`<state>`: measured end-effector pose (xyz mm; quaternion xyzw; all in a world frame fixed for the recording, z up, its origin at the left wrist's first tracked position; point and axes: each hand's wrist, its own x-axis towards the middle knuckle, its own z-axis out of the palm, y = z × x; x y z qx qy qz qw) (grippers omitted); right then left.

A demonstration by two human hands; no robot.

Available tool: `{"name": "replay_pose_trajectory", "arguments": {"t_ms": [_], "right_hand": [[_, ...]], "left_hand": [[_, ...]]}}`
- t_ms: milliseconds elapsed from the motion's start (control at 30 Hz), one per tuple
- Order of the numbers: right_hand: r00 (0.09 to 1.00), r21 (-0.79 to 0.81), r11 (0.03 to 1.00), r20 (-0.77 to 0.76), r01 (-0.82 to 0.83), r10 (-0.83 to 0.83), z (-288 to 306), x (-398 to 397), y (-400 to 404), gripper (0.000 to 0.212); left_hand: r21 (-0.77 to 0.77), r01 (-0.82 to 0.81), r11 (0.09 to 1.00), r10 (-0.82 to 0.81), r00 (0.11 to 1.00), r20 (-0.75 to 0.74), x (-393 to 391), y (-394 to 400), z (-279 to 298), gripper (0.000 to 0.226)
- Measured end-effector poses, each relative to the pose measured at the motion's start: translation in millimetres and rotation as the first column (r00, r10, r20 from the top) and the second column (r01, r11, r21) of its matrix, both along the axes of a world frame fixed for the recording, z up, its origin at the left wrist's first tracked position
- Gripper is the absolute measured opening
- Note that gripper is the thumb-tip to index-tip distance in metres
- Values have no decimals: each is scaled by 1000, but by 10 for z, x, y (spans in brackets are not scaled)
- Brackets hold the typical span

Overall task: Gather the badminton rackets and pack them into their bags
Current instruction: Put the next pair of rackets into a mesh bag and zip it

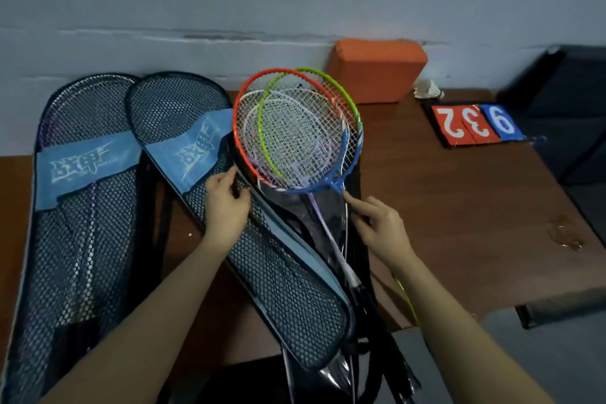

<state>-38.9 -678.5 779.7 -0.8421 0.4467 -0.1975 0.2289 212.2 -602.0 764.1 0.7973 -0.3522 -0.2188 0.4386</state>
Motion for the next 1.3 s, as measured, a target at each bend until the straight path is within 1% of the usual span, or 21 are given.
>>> {"name": "replay_pose_trajectory", "arguments": {"t_ms": [133, 267, 367, 567, 767, 833, 867, 933, 1033, 1100, 1200, 1300], "right_hand": [[998, 107, 994, 62, -27, 20, -156, -152, 129, 43], [983, 209, 977, 182, -40, 2, -184, -261, 202, 42], [975, 244, 968, 221, -52, -3, -168, -325, 223, 41], [970, 335, 939, 242, -75, -9, -114, -353, 151, 41], [980, 368, 927, 197, -77, 4, -135, -309, 138, 42], [984, 376, 924, 179, -67, -1, -155, -344, 138, 40], [985, 387, 920, 174, -62, -7, -164, -365, 143, 39], [987, 414, 908, 163, -61, -8, -180, -401, 148, 38], [992, 461, 884, 124, -80, 25, -219, -413, 146, 42], [994, 509, 857, 109, -77, 25, -248, -406, 146, 44], [992, 572, 813, 111, -107, 53, -257, -345, 183, 38], [980, 659, 739, 197, -141, 12, -236, -208, 258, 32]], "left_hand": [[-6, -51, 999, 51, 998, -33, -15, -38, -72, 53], [-26, -22, 999, 23, 999, 37, -4, -79, -156, 50], [16, -19, 1000, 18, 999, 47, -12, -59, -176, 49], [-5, -7, 1000, 7, 999, 45, 8, 36, -114, 49], [-53, -6, 999, 9, 997, 73, 32, 39, -77, 34], [-42, -10, 999, 12, 998, 60, 34, 31, -76, 32], [-39, -20, 999, 22, 998, 54, 26, 27, -73, 33], [-17, -70, 997, 71, 996, 57, 5, 3, -55, 43], [36, -122, 992, 119, 990, 81, -88, -33, 6, 56], [44, -80, 996, 76, 994, 84, -169, -41, 43, 61], [46, 12, 999, -16, 996, 93, -302, -28, 78, 64], [66, 70, 995, -74, 995, 70, -415, 0, 97, 65]]}}
